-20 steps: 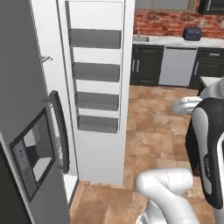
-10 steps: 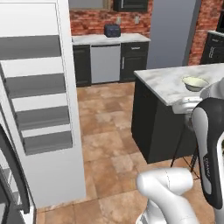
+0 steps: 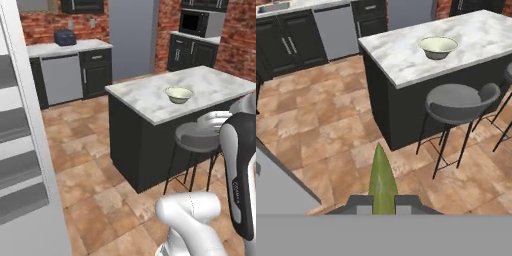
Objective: There is a bowl on the dining counter. Grab a lemon wedge from the fridge and place it in the bowl. Then get the liquor bottle and glass cup from the cabinet and place them next to the bowl.
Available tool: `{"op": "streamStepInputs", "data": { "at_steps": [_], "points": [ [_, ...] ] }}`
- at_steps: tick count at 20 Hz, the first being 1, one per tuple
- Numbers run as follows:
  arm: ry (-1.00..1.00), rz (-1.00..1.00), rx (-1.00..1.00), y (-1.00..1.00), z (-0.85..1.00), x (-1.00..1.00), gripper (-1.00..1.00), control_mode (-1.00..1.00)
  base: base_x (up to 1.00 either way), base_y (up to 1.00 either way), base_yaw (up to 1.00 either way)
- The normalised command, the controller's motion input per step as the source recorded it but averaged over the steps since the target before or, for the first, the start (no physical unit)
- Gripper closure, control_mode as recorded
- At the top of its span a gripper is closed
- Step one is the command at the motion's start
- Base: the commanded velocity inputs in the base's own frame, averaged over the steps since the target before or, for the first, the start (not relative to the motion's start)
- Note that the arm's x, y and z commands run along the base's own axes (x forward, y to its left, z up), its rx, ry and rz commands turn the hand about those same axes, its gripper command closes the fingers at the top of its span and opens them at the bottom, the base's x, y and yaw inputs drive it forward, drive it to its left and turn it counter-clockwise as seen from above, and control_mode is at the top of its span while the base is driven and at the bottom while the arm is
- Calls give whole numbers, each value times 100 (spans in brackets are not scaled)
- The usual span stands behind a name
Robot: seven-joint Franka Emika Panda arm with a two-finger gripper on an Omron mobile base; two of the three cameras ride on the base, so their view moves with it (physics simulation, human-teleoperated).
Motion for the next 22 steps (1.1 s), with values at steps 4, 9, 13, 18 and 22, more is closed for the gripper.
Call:
{"op": "streamStepInputs", "data": {
  "at_steps": [4, 9, 13, 18, 22],
  "points": [
    [0, 0, 0, 0, 0, 0, 100, 100, 74, -23, -35],
    [0, 0, 0, 0, 0, 0, 100, 100, 57, -34, -22],
    [0, 0, 0, 0, 0, 0, 100, 100, 30, -47, -6],
    [0, 0, 0, 0, 0, 0, 100, 100, 34, -43, 4],
    [0, 0, 0, 0, 0, 0, 100, 100, 38, -35, 11]
  ]
}}
